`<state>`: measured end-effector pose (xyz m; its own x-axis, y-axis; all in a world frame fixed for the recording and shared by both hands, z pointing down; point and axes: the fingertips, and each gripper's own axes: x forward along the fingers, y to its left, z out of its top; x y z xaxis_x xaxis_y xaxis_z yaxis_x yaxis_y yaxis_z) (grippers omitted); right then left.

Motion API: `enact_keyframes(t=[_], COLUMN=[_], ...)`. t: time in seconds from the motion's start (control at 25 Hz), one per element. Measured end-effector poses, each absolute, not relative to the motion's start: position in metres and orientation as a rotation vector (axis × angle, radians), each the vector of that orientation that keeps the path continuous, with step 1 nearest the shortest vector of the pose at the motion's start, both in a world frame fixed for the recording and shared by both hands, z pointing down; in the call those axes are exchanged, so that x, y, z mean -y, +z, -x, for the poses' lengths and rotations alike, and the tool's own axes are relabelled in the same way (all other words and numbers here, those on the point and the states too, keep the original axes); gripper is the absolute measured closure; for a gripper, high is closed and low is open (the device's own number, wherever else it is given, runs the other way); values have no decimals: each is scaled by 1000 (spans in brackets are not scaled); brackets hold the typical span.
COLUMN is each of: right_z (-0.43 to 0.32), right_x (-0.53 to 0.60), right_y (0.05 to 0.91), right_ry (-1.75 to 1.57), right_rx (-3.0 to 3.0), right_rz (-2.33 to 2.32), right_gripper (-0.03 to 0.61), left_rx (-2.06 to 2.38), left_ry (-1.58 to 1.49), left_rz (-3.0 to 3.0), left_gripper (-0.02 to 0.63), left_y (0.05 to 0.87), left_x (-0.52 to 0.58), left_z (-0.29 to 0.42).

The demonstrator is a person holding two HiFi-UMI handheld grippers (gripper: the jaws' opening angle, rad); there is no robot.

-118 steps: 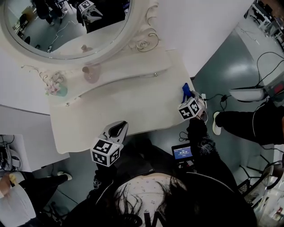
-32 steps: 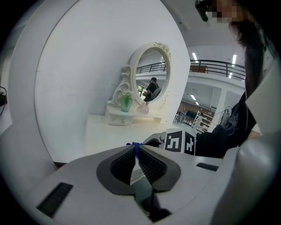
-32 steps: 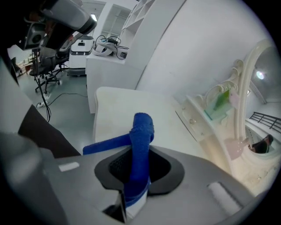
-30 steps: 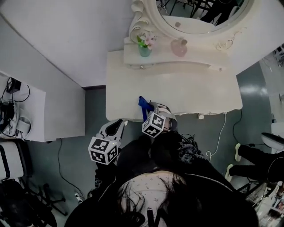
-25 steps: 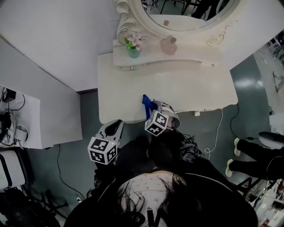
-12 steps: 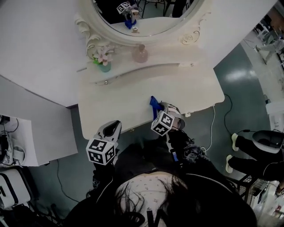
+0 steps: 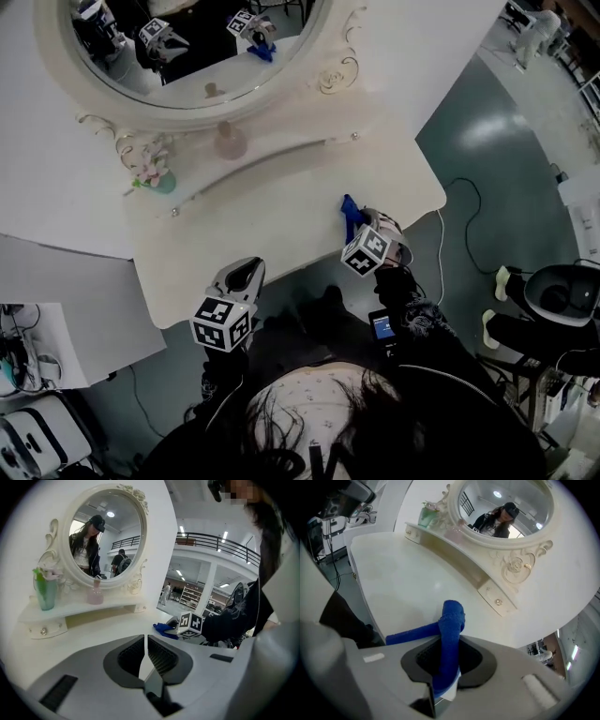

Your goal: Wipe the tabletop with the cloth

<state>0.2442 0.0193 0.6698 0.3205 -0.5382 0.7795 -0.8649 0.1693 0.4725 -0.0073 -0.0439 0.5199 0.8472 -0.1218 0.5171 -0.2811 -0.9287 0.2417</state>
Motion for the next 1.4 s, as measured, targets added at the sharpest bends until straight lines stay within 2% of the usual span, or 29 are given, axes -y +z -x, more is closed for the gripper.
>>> enact_keyframes(t=[0.48,0.76,1.4], right_z=[-403,-465,-493], right_x=[-90,-124,-143], right_y=[672,670,670], right_ry=[472,526,630], right_rx=[1184,1110,1104], right_rz=[-1613,-1725,-1892], right_gripper=[506,506,506], left_rx=[220,219,279], left_ry=[746,783,824], left_rz=[-2744,-2740,-2717], left_gripper=[612,612,612], left_y=[520,524,528], left_x=[14,5,-8], left_z=[-107,-137,-132])
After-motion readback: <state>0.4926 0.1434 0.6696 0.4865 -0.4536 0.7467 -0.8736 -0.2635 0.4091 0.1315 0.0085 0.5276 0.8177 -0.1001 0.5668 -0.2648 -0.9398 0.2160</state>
